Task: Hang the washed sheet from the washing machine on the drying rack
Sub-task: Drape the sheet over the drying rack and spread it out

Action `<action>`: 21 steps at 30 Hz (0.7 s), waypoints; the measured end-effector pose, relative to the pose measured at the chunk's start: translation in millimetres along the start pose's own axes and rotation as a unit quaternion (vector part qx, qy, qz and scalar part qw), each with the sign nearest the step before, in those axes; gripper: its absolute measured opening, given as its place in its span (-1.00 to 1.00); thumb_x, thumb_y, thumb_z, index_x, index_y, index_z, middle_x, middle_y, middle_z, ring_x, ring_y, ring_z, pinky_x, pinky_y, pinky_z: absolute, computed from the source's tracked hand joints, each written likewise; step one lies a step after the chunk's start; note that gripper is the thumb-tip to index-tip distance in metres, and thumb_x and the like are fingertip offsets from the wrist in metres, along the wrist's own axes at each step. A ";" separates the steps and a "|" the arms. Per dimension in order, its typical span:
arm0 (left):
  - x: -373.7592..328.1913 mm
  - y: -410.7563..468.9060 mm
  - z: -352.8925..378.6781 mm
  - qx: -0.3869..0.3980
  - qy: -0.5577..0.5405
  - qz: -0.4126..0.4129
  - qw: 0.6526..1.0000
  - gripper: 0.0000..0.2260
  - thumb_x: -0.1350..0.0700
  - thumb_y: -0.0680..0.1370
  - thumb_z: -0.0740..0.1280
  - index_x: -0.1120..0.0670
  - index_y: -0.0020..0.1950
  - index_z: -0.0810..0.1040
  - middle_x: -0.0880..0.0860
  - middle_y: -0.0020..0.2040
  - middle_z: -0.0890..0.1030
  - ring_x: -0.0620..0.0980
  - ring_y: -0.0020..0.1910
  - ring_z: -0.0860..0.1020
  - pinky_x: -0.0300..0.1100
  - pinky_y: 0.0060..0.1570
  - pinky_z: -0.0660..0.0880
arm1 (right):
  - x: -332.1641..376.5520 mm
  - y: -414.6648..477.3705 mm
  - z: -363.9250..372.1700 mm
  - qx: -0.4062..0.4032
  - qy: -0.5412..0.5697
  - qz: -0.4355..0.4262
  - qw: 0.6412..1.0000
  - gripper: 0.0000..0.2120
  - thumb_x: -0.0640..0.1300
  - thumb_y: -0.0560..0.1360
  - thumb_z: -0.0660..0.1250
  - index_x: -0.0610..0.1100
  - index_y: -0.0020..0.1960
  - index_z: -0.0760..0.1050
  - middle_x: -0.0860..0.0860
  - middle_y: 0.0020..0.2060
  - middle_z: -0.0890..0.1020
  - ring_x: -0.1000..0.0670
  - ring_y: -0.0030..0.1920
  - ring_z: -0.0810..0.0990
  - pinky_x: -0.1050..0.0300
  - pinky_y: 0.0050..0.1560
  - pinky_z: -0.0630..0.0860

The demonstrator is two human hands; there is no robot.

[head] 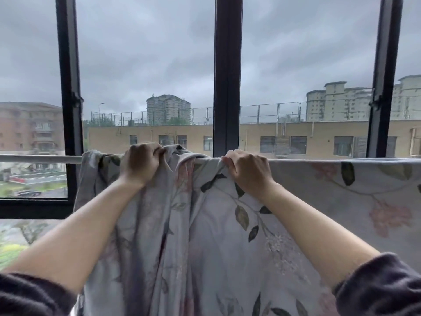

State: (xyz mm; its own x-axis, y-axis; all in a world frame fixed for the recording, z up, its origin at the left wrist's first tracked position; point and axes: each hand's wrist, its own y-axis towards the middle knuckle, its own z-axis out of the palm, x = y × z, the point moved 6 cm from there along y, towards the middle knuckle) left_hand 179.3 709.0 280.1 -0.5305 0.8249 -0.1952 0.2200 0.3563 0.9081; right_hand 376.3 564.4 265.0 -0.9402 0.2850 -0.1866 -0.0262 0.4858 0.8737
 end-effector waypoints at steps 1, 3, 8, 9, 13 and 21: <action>12.3 4.7 -0.9 0.002 0.010 -0.029 1.000 -0.80 0.08 0.56 0.28 0.15 -0.09 0.64 0.26 -0.11 0.65 0.27 -0.10 0.60 0.00 -0.15 0.48 | -2.5 -1.2 -0.7 -0.006 -0.002 0.002 1.000 -0.62 0.08 0.62 0.04 -0.10 -0.11 0.53 0.01 -0.25 0.62 -0.08 -0.27 0.58 0.15 -0.27 0.27; 47.6 14.1 -9.6 0.007 0.039 -0.115 0.993 -0.77 0.10 0.56 0.24 0.20 -0.07 0.63 0.34 -0.05 0.62 0.33 -0.04 0.57 0.05 -0.05 0.49 | -5.9 -3.9 -1.6 -0.023 -0.012 0.000 1.000 -0.58 0.10 0.60 0.03 -0.11 -0.23 0.47 0.01 -0.38 0.59 -0.09 -0.41 0.56 0.18 -0.34 0.23; 123.1 18.1 -47.3 0.028 0.139 -0.326 0.935 -0.71 0.14 0.53 0.29 0.33 0.12 0.57 0.42 0.13 0.52 0.37 0.14 0.50 0.13 0.16 0.42 | -10.8 -6.4 -6.5 -0.045 -0.051 -0.016 0.998 -0.58 0.09 0.57 0.01 -0.11 -0.32 0.42 0.00 -0.50 0.52 -0.09 -0.53 0.50 0.23 -0.44 0.19; 121.5 18.7 -48.1 0.039 0.156 -0.330 0.930 -0.70 0.16 0.53 0.28 0.35 0.14 0.54 0.42 0.15 0.51 0.37 0.16 0.49 0.14 0.18 0.40 | -10.6 -6.8 -6.8 -0.046 -0.050 -0.018 0.998 -0.58 0.09 0.57 0.01 -0.11 -0.31 0.42 0.00 -0.50 0.52 -0.08 -0.54 0.49 0.23 -0.44 0.19; 58.8 7.0 -26.1 0.017 0.082 -0.139 0.987 -0.74 0.13 0.57 0.15 0.27 0.07 0.53 0.35 0.05 0.56 0.29 0.08 0.49 0.09 0.18 0.31 | -13.4 -7.3 -7.2 -0.035 -0.033 0.003 0.999 -0.51 0.14 0.57 -0.07 -0.12 -0.26 0.45 0.00 -0.47 0.54 -0.09 -0.48 0.51 0.20 -0.41 0.22; 2.3 -52.2 -3.7 -0.029 0.106 0.083 0.990 -0.85 0.21 0.50 0.24 0.15 0.02 0.55 0.12 0.04 0.57 0.21 0.03 0.55 0.15 -0.08 0.51 | -19.7 -15.5 -12.4 0.016 0.015 -0.036 0.999 -0.65 0.12 0.58 0.11 -0.14 0.01 0.50 -0.04 -0.14 0.62 -0.12 -0.15 0.60 0.05 -0.17 0.41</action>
State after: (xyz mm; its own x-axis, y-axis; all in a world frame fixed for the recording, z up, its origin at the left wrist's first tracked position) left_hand 163.6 690.7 233.6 -0.6523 0.7571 0.0352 0.2741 0.1924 0.9423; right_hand 391.0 541.0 260.7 -0.9464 0.2234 -0.2333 -0.0832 0.5295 0.8442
